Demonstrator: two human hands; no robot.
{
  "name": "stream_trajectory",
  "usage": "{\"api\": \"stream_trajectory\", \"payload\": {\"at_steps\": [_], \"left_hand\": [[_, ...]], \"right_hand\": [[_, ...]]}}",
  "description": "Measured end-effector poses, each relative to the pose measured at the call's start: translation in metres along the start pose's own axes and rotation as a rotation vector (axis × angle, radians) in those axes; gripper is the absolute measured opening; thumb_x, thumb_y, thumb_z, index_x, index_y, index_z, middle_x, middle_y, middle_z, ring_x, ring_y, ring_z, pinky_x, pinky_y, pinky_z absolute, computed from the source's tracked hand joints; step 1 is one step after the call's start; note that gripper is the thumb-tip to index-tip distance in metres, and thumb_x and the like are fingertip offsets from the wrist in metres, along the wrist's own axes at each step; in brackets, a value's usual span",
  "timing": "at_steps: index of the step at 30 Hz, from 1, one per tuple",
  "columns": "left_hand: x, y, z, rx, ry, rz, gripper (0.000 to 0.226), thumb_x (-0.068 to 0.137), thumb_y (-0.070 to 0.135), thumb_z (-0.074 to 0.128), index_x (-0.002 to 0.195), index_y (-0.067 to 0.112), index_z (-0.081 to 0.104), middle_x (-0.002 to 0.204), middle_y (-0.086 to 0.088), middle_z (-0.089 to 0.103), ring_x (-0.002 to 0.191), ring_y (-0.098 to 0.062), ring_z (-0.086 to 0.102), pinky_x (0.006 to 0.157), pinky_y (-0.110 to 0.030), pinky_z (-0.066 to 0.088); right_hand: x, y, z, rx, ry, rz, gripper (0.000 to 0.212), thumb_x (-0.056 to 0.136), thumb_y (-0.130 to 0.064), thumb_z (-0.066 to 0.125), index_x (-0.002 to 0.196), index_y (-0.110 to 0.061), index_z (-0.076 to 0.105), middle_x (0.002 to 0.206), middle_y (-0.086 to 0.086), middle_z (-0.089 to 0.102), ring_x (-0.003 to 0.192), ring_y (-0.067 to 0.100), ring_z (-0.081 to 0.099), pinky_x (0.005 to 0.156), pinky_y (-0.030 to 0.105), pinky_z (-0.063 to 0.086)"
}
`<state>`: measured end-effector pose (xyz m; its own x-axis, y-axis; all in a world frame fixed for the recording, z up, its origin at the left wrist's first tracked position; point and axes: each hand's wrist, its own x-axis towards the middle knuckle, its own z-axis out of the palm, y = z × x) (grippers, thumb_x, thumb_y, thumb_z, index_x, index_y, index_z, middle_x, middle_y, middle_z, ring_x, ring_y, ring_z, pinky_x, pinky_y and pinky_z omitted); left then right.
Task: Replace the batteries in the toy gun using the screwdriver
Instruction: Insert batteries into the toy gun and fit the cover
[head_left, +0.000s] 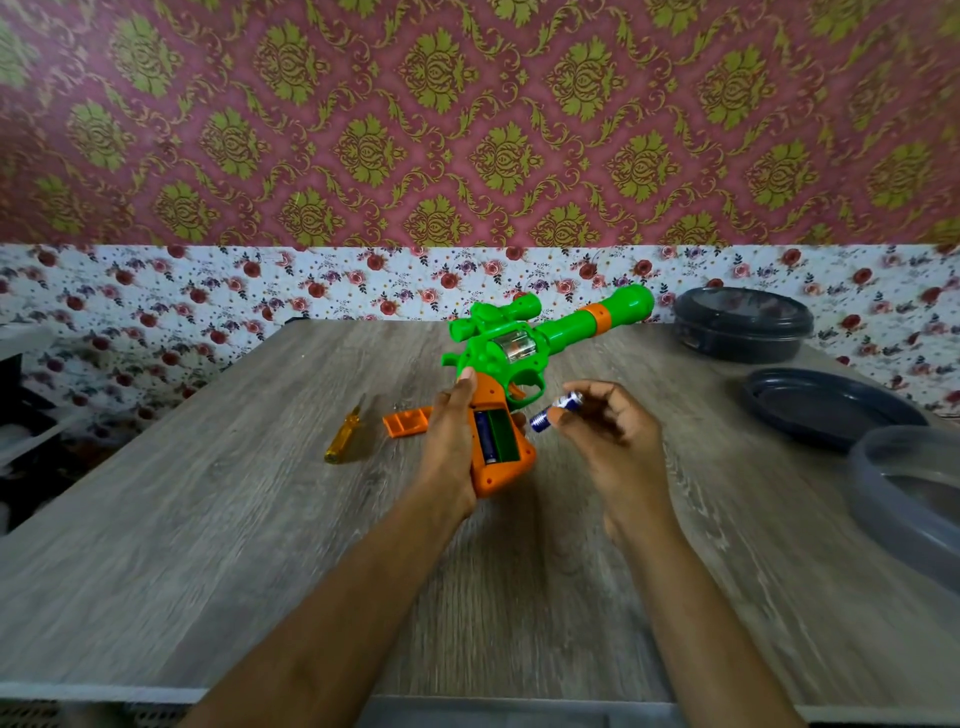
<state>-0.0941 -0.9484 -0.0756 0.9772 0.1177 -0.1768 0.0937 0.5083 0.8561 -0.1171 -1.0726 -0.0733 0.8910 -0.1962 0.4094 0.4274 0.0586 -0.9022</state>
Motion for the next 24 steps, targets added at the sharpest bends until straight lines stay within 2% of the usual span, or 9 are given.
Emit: {"api": "stream_trajectory", "payload": {"at_steps": [4, 8, 12, 17, 20, 21, 24], "left_hand": [[0.003, -0.002, 0.002, 0.01, 0.022, -0.006, 0.051, 0.092, 0.044, 0.051, 0.129, 0.009, 0.048, 0.077, -0.007, 0.061, 0.047, -0.013, 0.062, 0.04, -0.021, 0.05], [0.005, -0.002, 0.001, -0.013, -0.019, -0.045, 0.049, 0.092, 0.045, 0.051, 0.126, 0.009, 0.05, 0.089, -0.01, 0.062, 0.061, -0.018, 0.063, 0.043, -0.024, 0.052], [0.009, -0.004, -0.002, -0.022, -0.046, -0.019, 0.052, 0.092, 0.047, 0.05, 0.128, 0.01, 0.047, 0.089, -0.009, 0.06, 0.065, -0.019, 0.064, 0.047, -0.026, 0.051], [0.011, -0.005, -0.002, -0.087, -0.047, -0.044, 0.058, 0.091, 0.047, 0.052, 0.132, 0.007, 0.045, 0.091, -0.012, 0.062, 0.068, -0.023, 0.067, 0.057, -0.035, 0.057], [0.013, -0.005, -0.003, -0.107, -0.042, -0.05, 0.058, 0.091, 0.048, 0.051, 0.133, 0.007, 0.046, 0.109, -0.021, 0.063, 0.091, -0.033, 0.066, 0.08, -0.049, 0.056], [0.013, -0.005, -0.003, -0.107, -0.031, -0.049, 0.058, 0.091, 0.048, 0.052, 0.132, 0.008, 0.046, 0.114, -0.023, 0.062, 0.096, -0.035, 0.064, 0.082, -0.05, 0.055], [0.014, -0.004, -0.004, -0.103, -0.001, -0.056, 0.055, 0.09, 0.047, 0.054, 0.129, 0.008, 0.048, 0.117, -0.022, 0.061, 0.093, -0.034, 0.066, 0.07, -0.044, 0.059]], "right_hand": [[-0.003, 0.001, 0.001, -0.123, -0.073, -0.127, 0.028, 0.074, 0.002, 0.069, 0.085, -0.019, 0.055, 0.083, -0.002, 0.065, 0.072, -0.002, 0.064, 0.066, 0.013, 0.05], [-0.008, 0.003, 0.005, -0.34, -0.121, -0.398, 0.021, 0.074, -0.005, 0.072, 0.081, -0.016, 0.056, 0.086, -0.004, 0.067, 0.081, 0.005, 0.067, 0.069, 0.016, 0.054], [-0.011, 0.008, 0.009, -0.609, -0.18, -0.619, 0.014, 0.075, -0.011, 0.07, 0.082, -0.009, 0.058, 0.083, 0.003, 0.065, 0.074, 0.015, 0.065, 0.064, 0.031, 0.056], [-0.01, 0.008, 0.007, -0.615, -0.189, -0.596, 0.013, 0.072, -0.018, 0.069, 0.079, -0.011, 0.06, 0.078, -0.001, 0.066, 0.066, 0.004, 0.059, 0.058, 0.023, 0.051], [-0.01, 0.009, 0.008, -0.6, -0.24, -0.582, 0.015, 0.073, -0.016, 0.069, 0.087, -0.011, 0.067, 0.083, 0.0, 0.07, 0.073, 0.004, 0.06, 0.061, 0.02, 0.053], [-0.01, 0.009, 0.008, -0.58, -0.237, -0.571, 0.017, 0.074, -0.015, 0.07, 0.09, -0.011, 0.068, 0.085, 0.001, 0.071, 0.076, 0.004, 0.061, 0.062, 0.019, 0.054], [-0.01, 0.007, 0.006, -0.514, -0.219, -0.538, 0.017, 0.076, -0.014, 0.07, 0.092, -0.009, 0.07, 0.086, 0.002, 0.072, 0.076, 0.006, 0.065, 0.064, 0.019, 0.056]]}}
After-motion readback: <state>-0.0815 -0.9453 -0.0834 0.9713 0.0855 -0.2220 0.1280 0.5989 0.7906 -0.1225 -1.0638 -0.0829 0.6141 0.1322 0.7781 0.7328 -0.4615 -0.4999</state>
